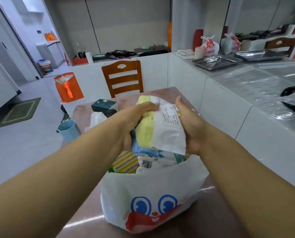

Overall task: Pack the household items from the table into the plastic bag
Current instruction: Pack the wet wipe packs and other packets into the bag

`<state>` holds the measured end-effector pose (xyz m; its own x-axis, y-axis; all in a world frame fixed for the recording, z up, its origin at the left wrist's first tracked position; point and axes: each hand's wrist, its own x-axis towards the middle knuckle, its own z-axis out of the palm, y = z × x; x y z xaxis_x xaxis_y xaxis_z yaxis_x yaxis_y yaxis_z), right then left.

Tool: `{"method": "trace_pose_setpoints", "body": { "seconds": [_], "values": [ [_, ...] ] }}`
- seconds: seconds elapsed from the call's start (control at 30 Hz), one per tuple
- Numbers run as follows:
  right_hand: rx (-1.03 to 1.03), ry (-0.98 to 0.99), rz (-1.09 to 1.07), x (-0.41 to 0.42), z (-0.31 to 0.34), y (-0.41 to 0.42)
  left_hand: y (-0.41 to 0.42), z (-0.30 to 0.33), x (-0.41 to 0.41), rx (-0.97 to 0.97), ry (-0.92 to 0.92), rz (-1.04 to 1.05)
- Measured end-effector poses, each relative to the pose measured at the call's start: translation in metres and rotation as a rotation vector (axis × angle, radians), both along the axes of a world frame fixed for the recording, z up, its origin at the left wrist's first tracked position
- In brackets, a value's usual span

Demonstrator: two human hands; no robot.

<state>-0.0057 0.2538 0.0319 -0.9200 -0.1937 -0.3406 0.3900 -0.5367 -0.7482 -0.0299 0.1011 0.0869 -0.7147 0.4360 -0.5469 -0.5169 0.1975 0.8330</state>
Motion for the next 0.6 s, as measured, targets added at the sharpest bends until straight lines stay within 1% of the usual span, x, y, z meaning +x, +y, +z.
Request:
{"method": "trace_pose_setpoints", "body": {
  "seconds": [0.03, 0.07, 0.13, 0.17, 0.2, 0.27, 0.3, 0.33, 0.37, 0.4, 0.47, 0.53, 0.6],
  "values": [
    [0.067, 0.003, 0.016, 0.001, 0.001, -0.004, -0.002, -0.005, 0.0, 0.02, -0.04, 0.023],
    [0.178, -0.006, 0.007, 0.003, 0.003, -0.004, -0.003, -0.009, -0.001, 0.04, -0.061, 0.063],
    [0.47, -0.024, -0.004, 0.01, 0.012, 0.002, -0.006, -0.019, -0.001, 0.101, -0.102, 0.12],
    [0.65, -0.022, -0.056, 0.015, 0.021, 0.006, -0.007, -0.023, 0.0, 0.123, -0.112, 0.143],
    [0.826, 0.003, -0.16, 0.022, 0.032, 0.011, -0.009, -0.025, 0.0, 0.134, -0.114, 0.168],
    [1.131, 0.071, -0.437, 0.027, 0.047, 0.028, -0.012, -0.028, -0.001, 0.134, -0.09, 0.193],
    [1.296, 0.076, -0.512, 0.026, 0.048, 0.036, -0.014, -0.029, -0.003, 0.132, -0.081, 0.186],
    [1.448, 0.04, -0.516, 0.024, 0.047, 0.042, -0.015, -0.029, -0.002, 0.127, -0.079, 0.163],
    [1.548, -0.03, -0.463, 0.021, 0.043, 0.042, -0.016, -0.032, -0.003, 0.122, -0.061, 0.139],
    [1.569, -0.09, -0.39, 0.016, 0.036, 0.042, -0.016, -0.035, -0.003, 0.103, -0.048, 0.12],
    [1.477, -0.146, -0.258, 0.004, 0.022, 0.038, -0.015, -0.04, 0.001, 0.072, -0.065, 0.07],
    [1.343, -0.174, -0.212, -0.005, 0.015, 0.034, -0.011, -0.044, 0.006, 0.022, -0.117, 0.049],
    [1.288, -0.186, -0.204, -0.008, 0.012, 0.032, -0.008, -0.048, 0.006, -0.017, -0.132, 0.051]
  ]
}}
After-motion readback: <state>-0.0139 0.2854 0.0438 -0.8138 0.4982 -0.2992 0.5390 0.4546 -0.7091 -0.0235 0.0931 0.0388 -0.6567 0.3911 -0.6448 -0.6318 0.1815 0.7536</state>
